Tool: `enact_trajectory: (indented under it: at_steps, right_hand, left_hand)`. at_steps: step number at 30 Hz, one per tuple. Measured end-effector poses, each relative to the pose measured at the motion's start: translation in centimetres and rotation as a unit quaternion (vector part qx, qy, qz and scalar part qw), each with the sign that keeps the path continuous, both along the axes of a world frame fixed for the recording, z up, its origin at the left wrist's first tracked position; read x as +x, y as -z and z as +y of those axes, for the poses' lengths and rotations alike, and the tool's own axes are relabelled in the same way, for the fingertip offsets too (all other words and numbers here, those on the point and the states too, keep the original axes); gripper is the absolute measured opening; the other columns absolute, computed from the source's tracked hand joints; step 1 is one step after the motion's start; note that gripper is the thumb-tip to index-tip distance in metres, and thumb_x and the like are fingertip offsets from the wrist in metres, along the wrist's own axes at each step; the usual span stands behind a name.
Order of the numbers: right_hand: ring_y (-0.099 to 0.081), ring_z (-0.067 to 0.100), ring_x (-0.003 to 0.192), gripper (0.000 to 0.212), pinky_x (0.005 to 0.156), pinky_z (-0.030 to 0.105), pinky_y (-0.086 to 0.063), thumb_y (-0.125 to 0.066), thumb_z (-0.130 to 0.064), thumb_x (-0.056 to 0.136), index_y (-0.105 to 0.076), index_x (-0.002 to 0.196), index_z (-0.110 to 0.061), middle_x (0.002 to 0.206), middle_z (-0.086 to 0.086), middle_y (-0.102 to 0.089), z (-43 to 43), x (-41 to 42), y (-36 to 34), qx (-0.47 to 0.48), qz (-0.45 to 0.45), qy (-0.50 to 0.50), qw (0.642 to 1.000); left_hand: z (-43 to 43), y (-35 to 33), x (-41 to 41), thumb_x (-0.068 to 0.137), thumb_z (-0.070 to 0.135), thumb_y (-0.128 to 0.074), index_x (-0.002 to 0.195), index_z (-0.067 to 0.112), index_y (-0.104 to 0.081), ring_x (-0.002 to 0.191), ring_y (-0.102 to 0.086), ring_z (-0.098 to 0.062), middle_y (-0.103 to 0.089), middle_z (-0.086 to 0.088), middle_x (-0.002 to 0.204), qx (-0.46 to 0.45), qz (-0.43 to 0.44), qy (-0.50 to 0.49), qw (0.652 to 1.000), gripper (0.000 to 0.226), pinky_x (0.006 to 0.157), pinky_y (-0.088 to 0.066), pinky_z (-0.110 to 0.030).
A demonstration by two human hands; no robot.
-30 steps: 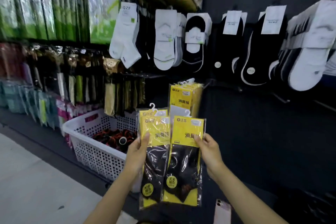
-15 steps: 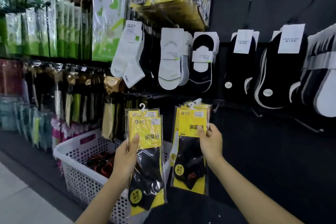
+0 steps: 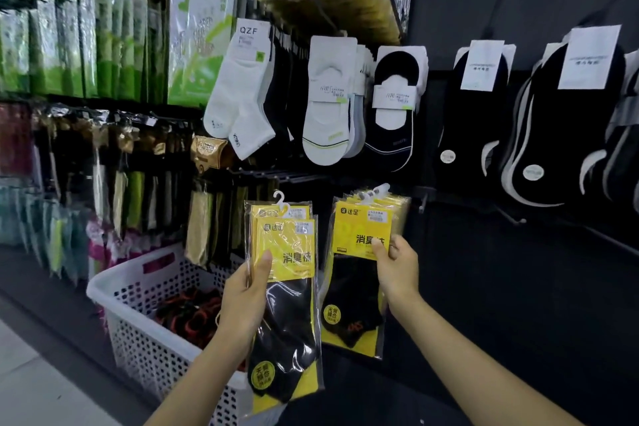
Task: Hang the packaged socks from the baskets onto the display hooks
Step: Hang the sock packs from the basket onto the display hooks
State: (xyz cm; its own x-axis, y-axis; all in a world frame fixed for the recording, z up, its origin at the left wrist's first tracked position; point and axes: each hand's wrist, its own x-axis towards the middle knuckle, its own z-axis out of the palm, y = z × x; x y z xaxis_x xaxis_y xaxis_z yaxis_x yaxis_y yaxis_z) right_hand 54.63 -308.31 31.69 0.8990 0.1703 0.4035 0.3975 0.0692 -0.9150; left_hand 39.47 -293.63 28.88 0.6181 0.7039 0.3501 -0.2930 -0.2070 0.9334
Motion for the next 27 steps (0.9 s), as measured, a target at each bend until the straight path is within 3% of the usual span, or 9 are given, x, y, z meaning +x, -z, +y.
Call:
enact_trajectory:
  at_steps: [2, 6, 8, 11, 14, 17, 21, 25, 27]
  right_hand:
    - [-0.06, 0.004, 0.087, 0.011, 0.078, 0.021, -0.048, -0.055, -0.018, 0.095, -0.058, 0.088, -0.026, 0.088, -0.012, -0.065, -0.2, -0.2, 0.8, 0.014, -0.016, 0.02, 1.0]
    - [-0.064, 0.008, 0.097, 0.015, 0.088, 0.028, -0.051, -0.055, -0.017, 0.095, -0.063, 0.107, -0.016, 0.103, -0.004, -0.069, 0.1, 0.0, 0.9, -0.009, -0.026, 0.008, 1.0]
    - [-0.066, 0.016, 0.095, 0.011, 0.083, 0.031, -0.053, -0.055, -0.017, 0.096, -0.064, 0.101, -0.014, 0.101, 0.001, -0.07, 0.6, 0.9, 0.3, -0.024, -0.007, 0.035, 0.999]
    - [-0.062, 0.028, 0.103, 0.017, 0.078, 0.031, -0.047, -0.057, -0.019, 0.095, -0.064, 0.105, -0.006, 0.098, 0.003, -0.064, 1.4, 2.5, -0.8, -0.009, 0.071, 0.077, 0.994]
    - [-0.055, 0.033, 0.116, 0.033, 0.09, 0.036, -0.045, -0.062, -0.02, 0.092, -0.06, 0.117, 0.001, 0.119, 0.014, -0.061, 1.5, 3.8, -1.4, 0.02, 0.177, 0.086, 0.98]
    - [-0.055, 0.029, 0.112, 0.025, 0.083, 0.03, -0.041, -0.066, -0.022, 0.089, -0.065, 0.108, -0.006, 0.118, 0.009, -0.062, 0.8, 4.6, -0.7, 0.021, 0.209, 0.076, 0.975]
    - [-0.061, 0.027, 0.104, 0.01, 0.084, 0.03, -0.046, -0.068, -0.02, 0.088, -0.067, 0.09, -0.01, 0.1, 0.007, -0.066, -0.5, 4.1, 0.6, 0.011, 0.193, 0.094, 0.977]
    - [-0.064, 0.037, 0.102, 0.016, 0.095, 0.047, -0.05, -0.065, -0.017, 0.089, -0.065, 0.084, -0.003, 0.104, 0.023, -0.068, -2.0, 2.1, 1.3, 0.017, 0.172, 0.035, 0.984]
    - [-0.061, 0.043, 0.105, 0.028, 0.098, 0.056, -0.045, -0.063, -0.02, 0.09, -0.061, 0.093, 0.008, 0.11, 0.032, -0.062, -2.7, 1.3, 1.3, 0.012, 0.157, -0.007, 0.987]
  left_hand:
    - [0.0, 0.1, 0.3, 0.092, 0.047, -0.046, 0.073, 0.035, -0.039, 0.06, -0.034, 0.004, -0.037, 0.017, 0.07, 0.005, 0.003, -0.004, 1.0, 0.024, 0.057, -0.029, -0.014]
    - [0.0, 0.3, 0.7, 0.092, 0.047, -0.046, 0.072, 0.035, -0.037, 0.06, -0.033, 0.004, -0.035, 0.017, 0.07, 0.01, 0.008, -0.007, 1.0, 0.025, 0.057, -0.029, -0.014]
    - [0.0, 0.4, 0.7, 0.092, 0.047, -0.047, 0.072, 0.034, -0.038, 0.061, -0.033, 0.005, -0.036, 0.017, 0.071, 0.009, 0.011, -0.01, 1.0, 0.026, 0.057, -0.029, -0.014]
    - [0.1, 0.2, 0.9, 0.092, 0.047, -0.047, 0.077, 0.029, -0.04, 0.061, -0.032, 0.005, -0.036, 0.017, 0.072, 0.0, 0.015, -0.011, 1.0, 0.025, 0.057, -0.028, -0.015]
    - [0.0, -0.2, 1.1, 0.092, 0.046, -0.047, 0.075, 0.028, -0.043, 0.061, -0.036, 0.005, -0.039, 0.016, 0.073, 0.006, 0.012, -0.009, 1.0, 0.025, 0.059, -0.029, -0.015]
    - [-0.4, -0.3, 1.2, 0.093, 0.045, -0.047, 0.077, 0.02, -0.052, 0.064, -0.044, 0.002, -0.05, 0.01, 0.076, -0.005, 0.01, -0.009, 1.0, 0.03, 0.06, -0.032, -0.013]
    - [-0.8, -0.4, 1.2, 0.092, 0.044, -0.048, 0.071, 0.018, -0.049, 0.061, -0.044, 0.0, -0.046, 0.008, 0.065, -0.023, 0.01, -0.013, 1.0, 0.034, 0.061, -0.033, -0.012]
    - [-1.0, 0.2, 0.8, 0.092, 0.044, -0.047, 0.072, -0.003, -0.042, 0.05, -0.039, -0.002, -0.034, -0.012, 0.057, -0.008, 0.014, -0.027, 1.0, 0.051, 0.063, -0.036, -0.017]
    - [-0.9, 0.6, 0.7, 0.094, 0.043, -0.043, 0.074, 0.005, -0.051, 0.057, -0.046, -0.001, -0.046, 0.009, 0.052, 0.004, 0.027, -0.028, 0.999, 0.043, 0.06, -0.036, -0.016]
